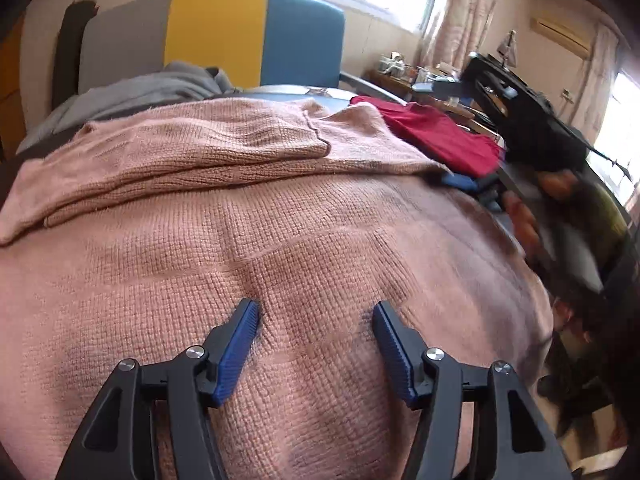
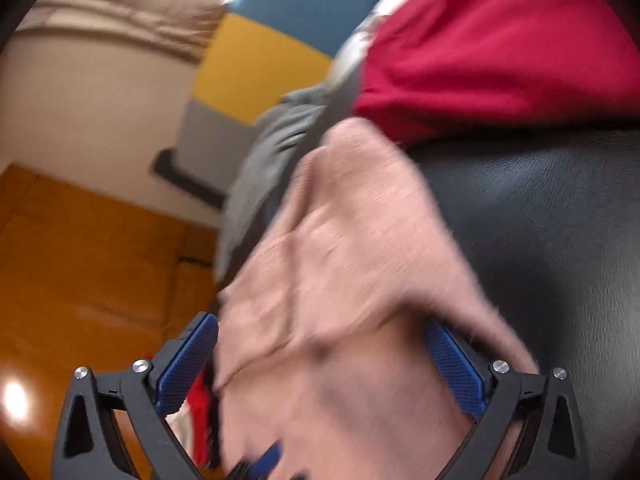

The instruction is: Fold clothes

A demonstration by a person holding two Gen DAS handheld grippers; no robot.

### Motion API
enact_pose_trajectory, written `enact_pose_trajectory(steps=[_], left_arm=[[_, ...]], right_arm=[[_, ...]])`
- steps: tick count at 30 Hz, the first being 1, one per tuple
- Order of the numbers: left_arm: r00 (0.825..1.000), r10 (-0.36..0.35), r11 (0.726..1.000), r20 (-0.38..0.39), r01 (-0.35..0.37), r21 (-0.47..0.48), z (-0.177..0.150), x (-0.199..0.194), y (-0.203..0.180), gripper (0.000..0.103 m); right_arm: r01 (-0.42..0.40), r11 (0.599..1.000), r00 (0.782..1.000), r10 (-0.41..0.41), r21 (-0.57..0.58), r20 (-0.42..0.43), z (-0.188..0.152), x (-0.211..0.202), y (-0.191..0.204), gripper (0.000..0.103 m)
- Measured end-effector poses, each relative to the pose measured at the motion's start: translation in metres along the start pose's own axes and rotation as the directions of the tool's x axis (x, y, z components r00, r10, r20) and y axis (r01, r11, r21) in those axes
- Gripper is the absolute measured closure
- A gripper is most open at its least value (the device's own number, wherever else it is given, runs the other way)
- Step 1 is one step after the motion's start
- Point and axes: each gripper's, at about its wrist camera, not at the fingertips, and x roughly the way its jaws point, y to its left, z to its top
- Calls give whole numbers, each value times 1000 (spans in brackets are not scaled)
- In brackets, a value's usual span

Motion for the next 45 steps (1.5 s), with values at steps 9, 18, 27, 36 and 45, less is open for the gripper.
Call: enact_pose_trajectory(steps=[9, 18, 27, 36, 45], left_arm=[[999, -43, 999, 21, 43, -5, -3, -2, 3, 42], [996, 15, 993, 87, -5, -119, 45, -24, 62, 42], [985, 119, 979, 125, -95, -183, 111, 6, 114, 42], [991, 127, 979, 50, -117, -167, 104, 53, 107, 40], [994, 41, 969, 104, -14, -248, 97, 46, 125, 40]], right_arm=[[102, 992, 989, -93, -77, 113, 14, 3, 11, 0], [177, 947, 984, -176, -270, 26, -14, -16, 42, 0], [-52, 931, 994, 13, -362, -107, 8, 49, 104, 0], [23, 979, 980, -61, -204, -187, 76, 169, 92, 0], [-51, 992, 994, 39, -118, -100, 100, 163, 86, 0]])
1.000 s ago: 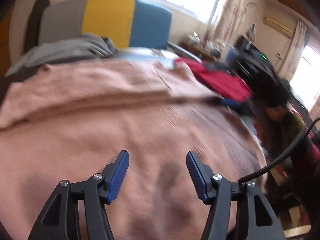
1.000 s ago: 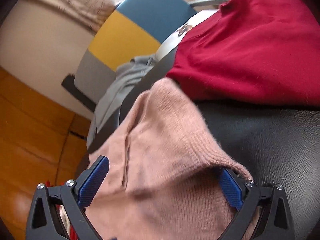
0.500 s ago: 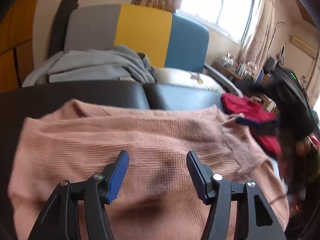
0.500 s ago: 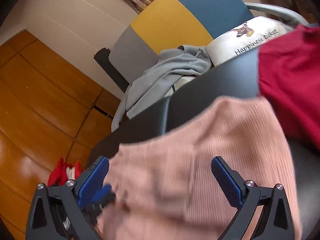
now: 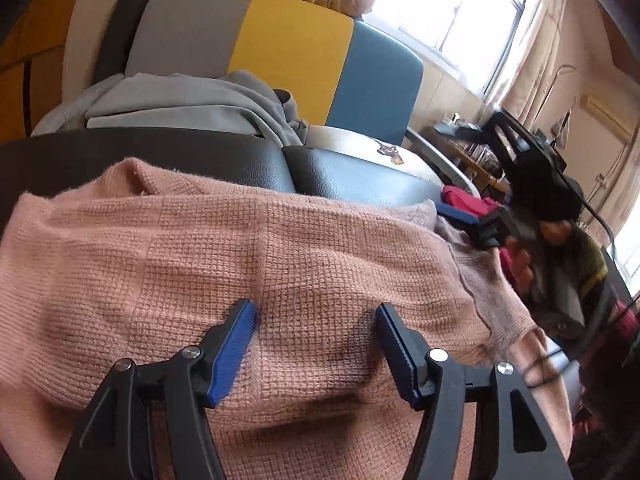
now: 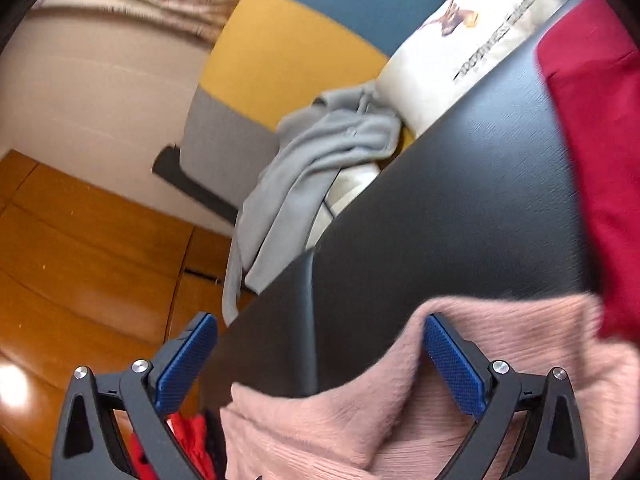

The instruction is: Fold clothes

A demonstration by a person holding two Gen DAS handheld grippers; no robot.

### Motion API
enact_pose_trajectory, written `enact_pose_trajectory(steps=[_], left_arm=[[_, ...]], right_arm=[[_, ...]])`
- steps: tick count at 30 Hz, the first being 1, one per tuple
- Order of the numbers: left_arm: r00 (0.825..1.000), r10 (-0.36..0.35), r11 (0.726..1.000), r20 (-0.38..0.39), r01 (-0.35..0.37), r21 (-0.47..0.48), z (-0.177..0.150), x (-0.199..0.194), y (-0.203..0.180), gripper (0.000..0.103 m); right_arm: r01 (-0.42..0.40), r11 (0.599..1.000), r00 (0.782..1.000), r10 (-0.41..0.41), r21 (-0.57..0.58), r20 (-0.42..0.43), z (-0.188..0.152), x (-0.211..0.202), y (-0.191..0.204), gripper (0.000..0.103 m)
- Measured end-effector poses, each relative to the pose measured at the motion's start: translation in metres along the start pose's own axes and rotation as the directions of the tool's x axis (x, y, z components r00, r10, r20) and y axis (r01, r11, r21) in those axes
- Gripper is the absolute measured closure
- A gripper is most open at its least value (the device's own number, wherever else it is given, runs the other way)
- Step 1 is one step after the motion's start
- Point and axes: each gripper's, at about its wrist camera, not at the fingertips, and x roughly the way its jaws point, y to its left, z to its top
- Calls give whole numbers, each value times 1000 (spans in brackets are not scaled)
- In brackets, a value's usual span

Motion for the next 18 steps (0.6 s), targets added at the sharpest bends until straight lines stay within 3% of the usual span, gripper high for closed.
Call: enact_pose_trajectory(steps=[5, 8, 9, 12, 14, 17, 18], left_arm=[[999, 53, 998, -6, -53, 43, 2, 4, -9, 39], [998, 66, 997, -16, -65, 52, 5, 2, -12, 39], [997, 69, 996, -19, -67, 50, 5, -1, -12, 39], [998, 67, 998, -12, -67, -5, 0, -26, -12, 39], [998, 66, 997, -15, -66, -34, -12, -44, -8, 39], [996, 84, 993, -17, -85, -82, -35, -72, 6, 39], [995, 98, 987, -16, -99, -125, -45, -82, 16, 39]], right_arm=[[45, 995, 999, -45, -94, -5, -20, -35, 17, 0], [62, 983, 997, -70, -173, -38, -59, -53, 29, 0], [117, 970, 992, -126, -214, -29, -74, -58, 30, 0], [345, 874, 935, -350, -343, 49, -116, -66, 32, 0], [455, 768, 874, -482, -451, 61, -137, -52, 27, 0], [526, 628, 819, -556, -574, 143, -157, -40, 33, 0], [532, 620, 816, -558, -577, 152, -157, -38, 32, 0]])
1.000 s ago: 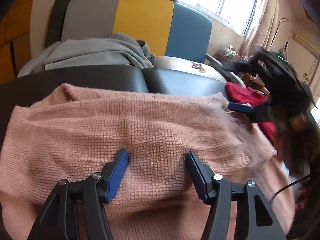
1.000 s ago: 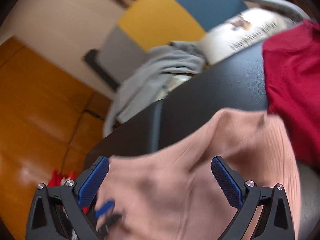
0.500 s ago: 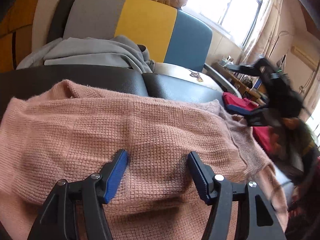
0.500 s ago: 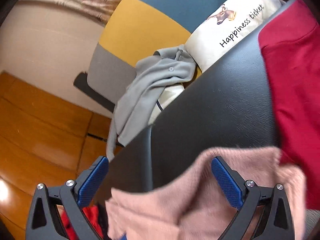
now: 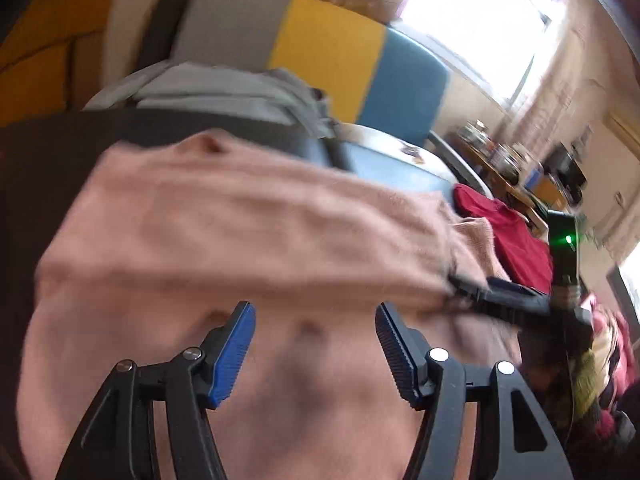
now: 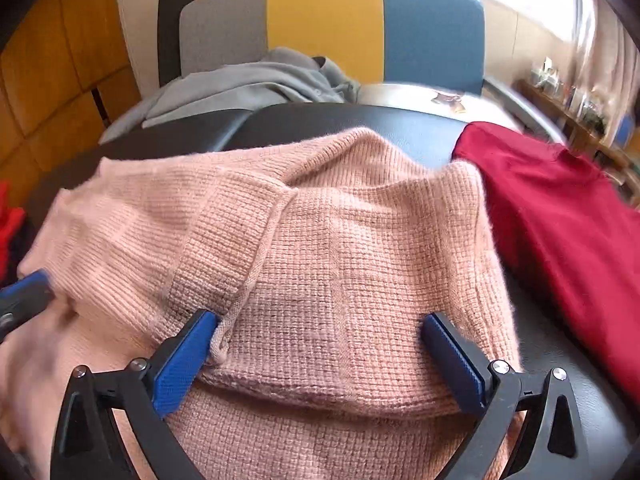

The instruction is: Fold clothes

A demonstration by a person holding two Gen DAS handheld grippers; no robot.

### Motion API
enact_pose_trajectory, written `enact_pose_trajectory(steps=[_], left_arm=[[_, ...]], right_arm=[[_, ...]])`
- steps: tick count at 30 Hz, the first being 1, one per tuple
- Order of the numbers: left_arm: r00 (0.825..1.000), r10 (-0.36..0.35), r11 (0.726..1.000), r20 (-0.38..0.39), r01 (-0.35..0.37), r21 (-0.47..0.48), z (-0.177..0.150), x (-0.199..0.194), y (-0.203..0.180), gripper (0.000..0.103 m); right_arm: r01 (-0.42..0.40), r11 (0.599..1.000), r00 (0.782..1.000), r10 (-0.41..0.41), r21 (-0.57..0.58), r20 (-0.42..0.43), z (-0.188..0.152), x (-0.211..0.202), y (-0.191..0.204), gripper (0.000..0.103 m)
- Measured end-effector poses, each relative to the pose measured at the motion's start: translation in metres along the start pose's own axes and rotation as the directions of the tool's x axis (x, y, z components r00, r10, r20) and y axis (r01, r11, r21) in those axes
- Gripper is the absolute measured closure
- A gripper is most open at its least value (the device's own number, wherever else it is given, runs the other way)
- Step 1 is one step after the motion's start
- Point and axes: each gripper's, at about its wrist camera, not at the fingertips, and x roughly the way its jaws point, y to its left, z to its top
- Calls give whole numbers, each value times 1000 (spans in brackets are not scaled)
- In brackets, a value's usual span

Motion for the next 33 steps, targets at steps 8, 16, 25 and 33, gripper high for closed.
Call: enact_pose_trajectory(steps=[8, 16, 25, 33], left_arm=[[991, 132, 977, 8, -129, -171, -57, -93, 91, 39], [991, 131, 966, -35, -136, -219, -119, -167, 148, 39], [995, -2, 982, -101, -17, -187, -135, -134, 147, 38], [979, -109, 988, -171, 87, -130, -132, -100, 129, 36]], right_arm=[[-25, 999, 999, 24, 37, 36, -2, 0, -12, 0], [-43, 998, 999, 42, 39, 35, -3, 6, -16, 0], [-51, 998, 998, 50, 36, 28, -3, 6, -12, 0], [-113, 994, 994, 113, 2, 3, 0, -10, -17, 0]])
